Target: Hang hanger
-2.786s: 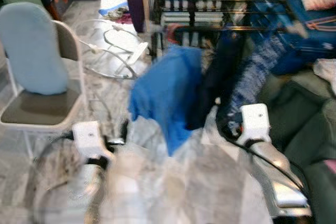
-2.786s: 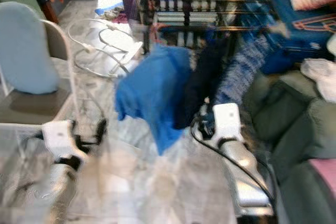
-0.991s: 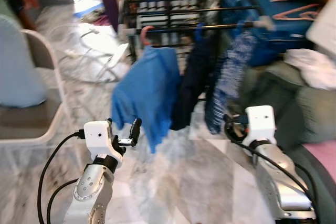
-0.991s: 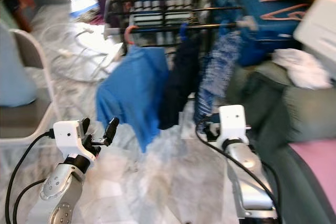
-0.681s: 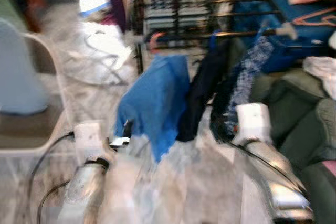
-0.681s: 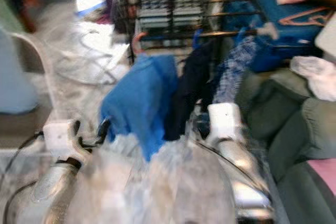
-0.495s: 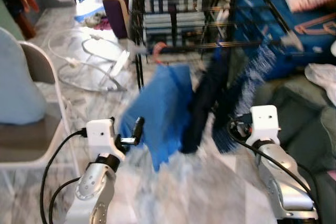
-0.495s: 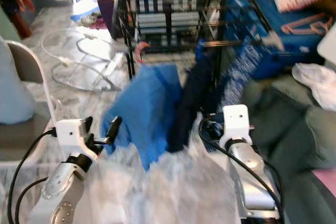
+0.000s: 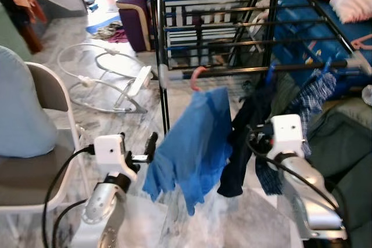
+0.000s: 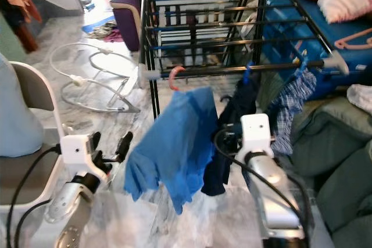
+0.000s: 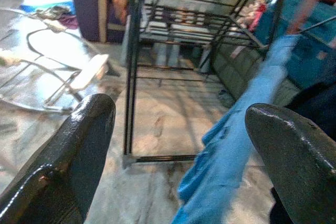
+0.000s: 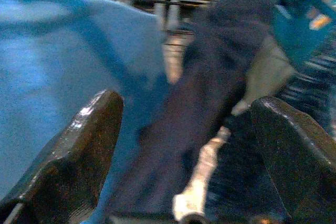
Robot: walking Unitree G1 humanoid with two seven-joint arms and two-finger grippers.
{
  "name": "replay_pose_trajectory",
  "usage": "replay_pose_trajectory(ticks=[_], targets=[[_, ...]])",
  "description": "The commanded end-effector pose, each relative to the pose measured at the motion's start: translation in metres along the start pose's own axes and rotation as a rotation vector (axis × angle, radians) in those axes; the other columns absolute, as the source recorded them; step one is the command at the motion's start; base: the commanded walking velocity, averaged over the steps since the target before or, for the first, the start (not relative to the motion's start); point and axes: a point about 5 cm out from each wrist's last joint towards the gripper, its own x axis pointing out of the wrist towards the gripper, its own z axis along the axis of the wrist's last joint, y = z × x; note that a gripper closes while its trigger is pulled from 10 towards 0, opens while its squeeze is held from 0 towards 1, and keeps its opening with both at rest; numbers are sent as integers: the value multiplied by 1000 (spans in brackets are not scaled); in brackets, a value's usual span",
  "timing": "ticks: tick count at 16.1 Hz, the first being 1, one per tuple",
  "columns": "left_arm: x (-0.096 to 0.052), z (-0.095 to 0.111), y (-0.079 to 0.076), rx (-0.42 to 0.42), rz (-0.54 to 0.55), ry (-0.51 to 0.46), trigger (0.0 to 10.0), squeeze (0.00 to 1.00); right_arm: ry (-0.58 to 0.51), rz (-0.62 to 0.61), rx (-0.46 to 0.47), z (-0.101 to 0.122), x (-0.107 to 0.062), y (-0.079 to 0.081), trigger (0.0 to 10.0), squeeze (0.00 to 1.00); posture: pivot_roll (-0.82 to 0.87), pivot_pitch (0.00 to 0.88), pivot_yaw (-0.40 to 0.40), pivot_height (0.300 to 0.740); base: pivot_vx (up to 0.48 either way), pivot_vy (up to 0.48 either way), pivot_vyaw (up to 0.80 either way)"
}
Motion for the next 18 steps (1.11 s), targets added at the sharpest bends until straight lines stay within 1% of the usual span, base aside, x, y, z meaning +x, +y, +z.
replay_pose_trajectory(ticks=[1, 3, 5, 6, 8, 9, 10, 11, 13, 14, 16, 18], targets=[[-2, -1, 3, 7, 15, 8, 10000, 0, 13, 6, -3, -2, 2, 1, 10000, 0, -112, 81, 31, 740, 0, 0, 0], [-2, -2, 2, 7, 13, 15, 10000, 0, 37, 25, 0, -2, 11, 2, 10000, 0, -110, 83, 31, 740, 0, 0, 0], [-2, -3, 2, 7, 10, 19, 10000, 0, 51, 15, -19, 1, 20, 0, 10000, 0, -110, 83, 31, 740, 0, 0, 0], [-3, -4, 1, 8, 3, 29, 10000, 0, 72, -21, -35, 4, 29, -3, 10000, 0, -102, 87, 34, 740, 0, 0, 0], [-4, -5, -1, 5, -9, 39, 10000, 0, 122, -81, -29, 6, 44, -11, 10000, 0, -102, 87, 34, 740, 0, 0, 0], [-4, -6, -2, 4, -14, 44, 10000, 0, 154, -91, -15, 6, 50, -13, 10000, 0, -97, 87, 35, 740, 0, 0, 0], [-3, -6, -3, 3, -19, 48, 10000, 0, 175, -75, 8, 5, 55, -11, 10000, 0, -97, 87, 35, 740, 0, 0, 0], [-3, -7, -4, 2, -21, 50, 10000, 0, 189, -37, -2, 5, 58, -7, 10000, 0, -94, 86, 32, 740, 0, 0, 0], [-3, -7, -4, -1, -24, 54, 10000, 0, 204, 6, -26, 2, 62, -2, 10000, 0, -95, 90, 31, 740, 0, 0, 0], [-3, -8, -4, -3, -25, 57, 10000, 0, 222, 4, -39, -2, 63, -2, 10000, 0, -97, 96, 30, 740, 0, 0, 0], [-4, -8, -5, -7, -28, 60, 10000, 0, 253, -55, -76, -9, 63, -13, 10000, 0, -97, 96, 30, 740, 0, 0, 0], [-4, -9, -6, -10, -32, 64, 10000, 0, 259, -110, -85, -12, 62, -25, 10000, 0, -100, 102, 31, 740, 0, 0, 0]])
